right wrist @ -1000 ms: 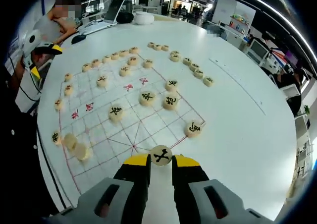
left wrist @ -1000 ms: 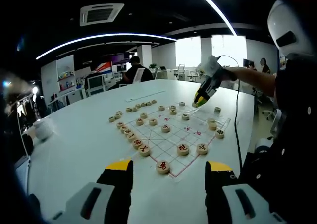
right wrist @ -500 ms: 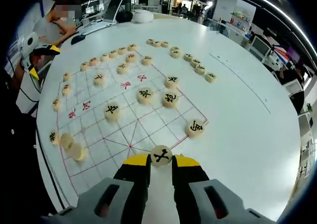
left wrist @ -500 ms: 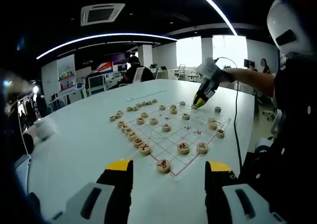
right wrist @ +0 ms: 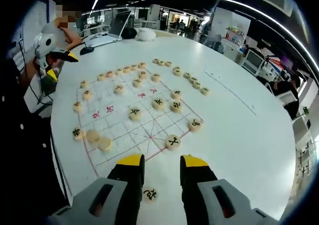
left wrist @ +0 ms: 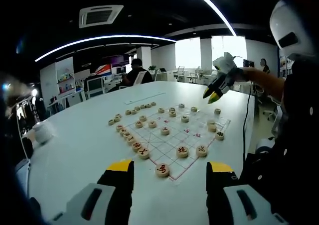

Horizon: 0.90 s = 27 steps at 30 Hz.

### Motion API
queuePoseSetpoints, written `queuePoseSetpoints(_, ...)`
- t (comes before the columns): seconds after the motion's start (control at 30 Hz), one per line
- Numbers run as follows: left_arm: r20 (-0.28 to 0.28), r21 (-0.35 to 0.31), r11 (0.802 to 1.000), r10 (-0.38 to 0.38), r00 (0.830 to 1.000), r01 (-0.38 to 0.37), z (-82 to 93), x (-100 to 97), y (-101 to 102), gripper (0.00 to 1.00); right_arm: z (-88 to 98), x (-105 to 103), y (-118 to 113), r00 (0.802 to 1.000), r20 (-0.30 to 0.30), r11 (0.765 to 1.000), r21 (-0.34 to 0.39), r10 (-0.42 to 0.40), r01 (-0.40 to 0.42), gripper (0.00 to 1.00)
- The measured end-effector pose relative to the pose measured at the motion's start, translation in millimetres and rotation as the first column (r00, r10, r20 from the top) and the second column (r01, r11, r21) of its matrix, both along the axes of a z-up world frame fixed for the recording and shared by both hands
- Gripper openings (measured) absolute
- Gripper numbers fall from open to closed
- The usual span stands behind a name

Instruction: Pick up the chess pieces one by one and place each piece onto its starting position on the chessboard, setting the pieces on their correct points until all the chess pieces are arranged in the starting layout

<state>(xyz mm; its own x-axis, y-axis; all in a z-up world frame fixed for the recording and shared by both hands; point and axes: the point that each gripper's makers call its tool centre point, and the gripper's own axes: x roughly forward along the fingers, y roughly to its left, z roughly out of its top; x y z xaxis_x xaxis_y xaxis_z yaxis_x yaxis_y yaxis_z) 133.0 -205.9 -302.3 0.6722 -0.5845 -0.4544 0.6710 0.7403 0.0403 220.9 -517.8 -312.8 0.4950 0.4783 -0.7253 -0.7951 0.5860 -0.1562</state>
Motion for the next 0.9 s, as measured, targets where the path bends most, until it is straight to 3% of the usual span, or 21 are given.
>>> queuePoseSetpoints(0.17, 0.004, -0.019, 1.000, -0.025, 1.000, 0.025, 3.8, -0.4, -5.7, 0.60, 12.7, -36.7, -5.5, 1.000, 0.028, 0.999, 0.053, 0.006, -0.007, 0.32)
queuePoseSetpoints(0.47, 0.004, -0.021, 0.999, -0.029, 1.000, 0.029, 5.9, -0.7, -7.5, 0.60, 13.5, -88.6, -18.2, 0.999, 0.040, 0.996, 0.089, -0.029, 0.025, 0.35)
queuePoseSetpoints(0.63, -0.001, -0.022, 0.999, -0.029, 1.000, 0.029, 5.0, -1.1, -8.7, 0.60, 13.0, -97.1, -18.7, 0.998, 0.044, 0.995, 0.093, -0.044, 0.040, 0.34)
queuePoseSetpoints(0.9, 0.000, -0.027, 0.999, -0.028, 1.000, 0.028, 5.4, -2.5, -8.7, 0.60, 10.8, -91.8, -4.0, 0.999, 0.035, 0.998, 0.060, 0.015, -0.017, 0.33)
